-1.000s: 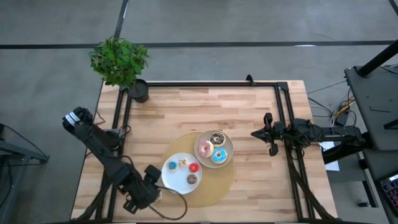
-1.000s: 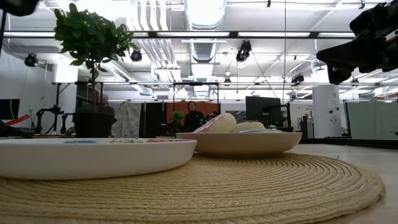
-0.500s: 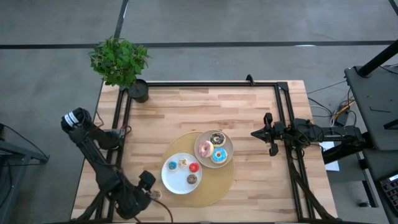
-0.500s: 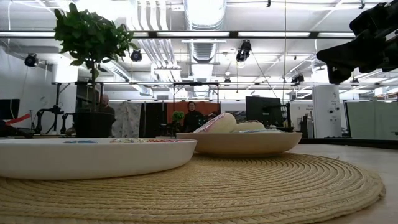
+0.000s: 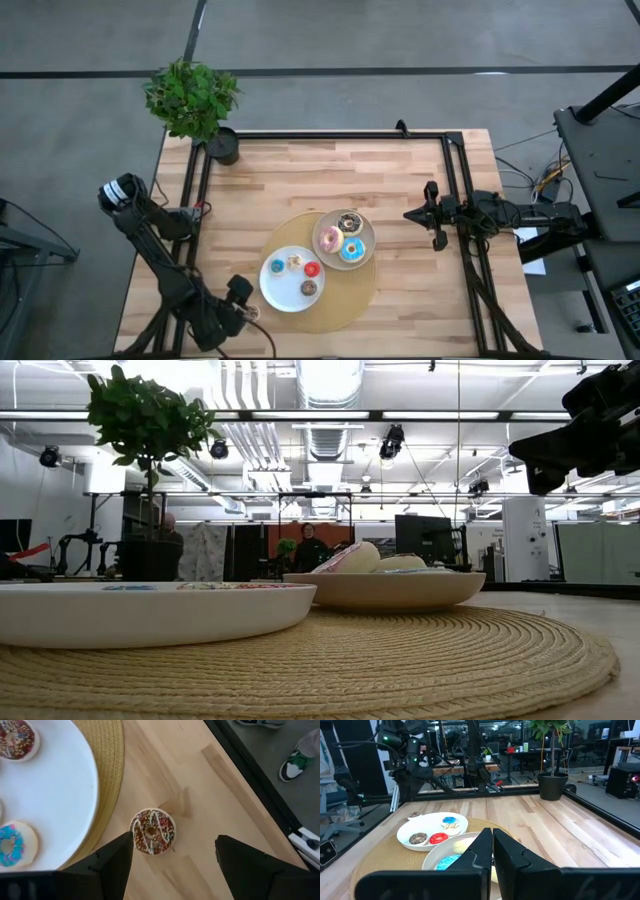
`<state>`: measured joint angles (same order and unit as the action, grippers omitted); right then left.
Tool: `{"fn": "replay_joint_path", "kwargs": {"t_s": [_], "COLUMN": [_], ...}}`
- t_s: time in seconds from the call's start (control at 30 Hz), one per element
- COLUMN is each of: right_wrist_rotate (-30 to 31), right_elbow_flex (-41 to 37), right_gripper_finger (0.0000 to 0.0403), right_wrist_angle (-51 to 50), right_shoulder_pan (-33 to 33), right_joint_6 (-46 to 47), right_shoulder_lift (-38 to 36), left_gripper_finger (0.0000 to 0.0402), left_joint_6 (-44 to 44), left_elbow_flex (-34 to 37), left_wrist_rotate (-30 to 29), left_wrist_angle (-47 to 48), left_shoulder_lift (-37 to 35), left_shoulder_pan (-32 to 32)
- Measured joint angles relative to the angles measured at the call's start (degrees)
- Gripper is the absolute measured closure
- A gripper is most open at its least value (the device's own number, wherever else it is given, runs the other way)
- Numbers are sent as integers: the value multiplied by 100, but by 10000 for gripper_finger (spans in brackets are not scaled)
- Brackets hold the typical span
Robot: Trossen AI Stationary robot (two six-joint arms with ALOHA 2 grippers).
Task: Pick & Place donuts
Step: Put the small brown donut on the white plate
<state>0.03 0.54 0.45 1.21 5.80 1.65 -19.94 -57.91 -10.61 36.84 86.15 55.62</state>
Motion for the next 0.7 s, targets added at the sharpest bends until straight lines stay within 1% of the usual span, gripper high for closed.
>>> {"fn": "replay_joint_path", "kwargs": {"t_s": [0.13, 0.33, 0.7], "right_wrist_rotate": [2, 1, 1], "right_elbow_flex": [0, 0, 0], "right_gripper_finger": [394, 394, 394], "right_wrist_angle": [1, 1, 1], "right_shoulder_pan": [-2, -1, -2], "right_joint_6": [-24, -23, 0], "right_shoulder_lift": [0, 0, 0], "left_gripper_finger": [149, 149, 149], "left_joint_6": [-66, -193, -306], "left_elbow_flex": [172, 372, 319], "left_wrist_rotate": [0, 0, 0], "left_wrist_angle": [-310, -503, -537], "left_shoulder_lift": [2, 7, 7], "left_shoulder_pan": [0, -54, -332]}}
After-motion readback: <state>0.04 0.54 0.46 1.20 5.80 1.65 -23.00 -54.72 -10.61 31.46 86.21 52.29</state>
